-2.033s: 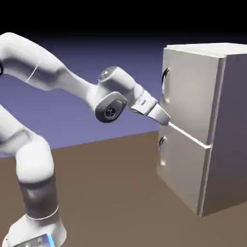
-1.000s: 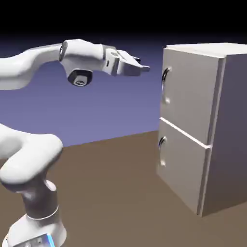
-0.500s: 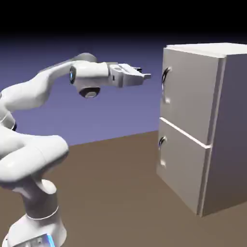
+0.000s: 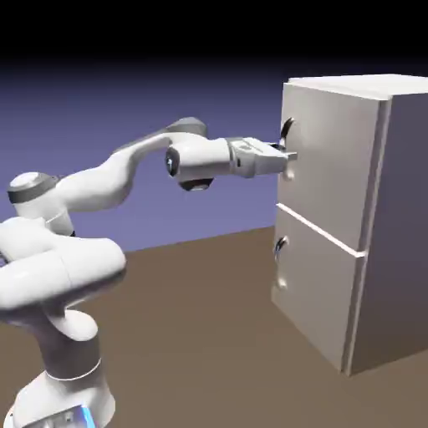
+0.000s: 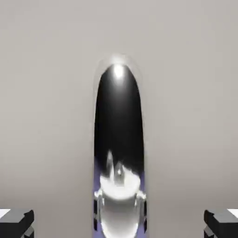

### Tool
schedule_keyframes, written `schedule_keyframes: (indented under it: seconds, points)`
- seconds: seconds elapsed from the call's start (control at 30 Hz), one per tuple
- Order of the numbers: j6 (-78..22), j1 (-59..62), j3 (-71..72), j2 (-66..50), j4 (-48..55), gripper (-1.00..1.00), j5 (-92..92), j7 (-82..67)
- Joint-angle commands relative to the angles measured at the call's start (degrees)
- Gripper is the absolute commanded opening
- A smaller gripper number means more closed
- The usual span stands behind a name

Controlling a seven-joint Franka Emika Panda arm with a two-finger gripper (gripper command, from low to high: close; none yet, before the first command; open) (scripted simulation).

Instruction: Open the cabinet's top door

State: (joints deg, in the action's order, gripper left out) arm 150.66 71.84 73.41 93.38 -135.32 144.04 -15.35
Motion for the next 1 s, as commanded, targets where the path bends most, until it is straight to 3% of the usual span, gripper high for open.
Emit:
schedule_keyframes:
  seconds: [0.0,0.5,0.97]
  points:
    - [-2.34,-1.24,-0.62,0.45,-2.09,-1.0,1.12,-1.37]
    - [-39.39,-12.67,-13.68,-0.05,-28.7,-1.0,3.06,-17.61]
    - [-74.28,-2.45,-31.19,-8.73,-36.96,-1.0,-11.95,-29.26]
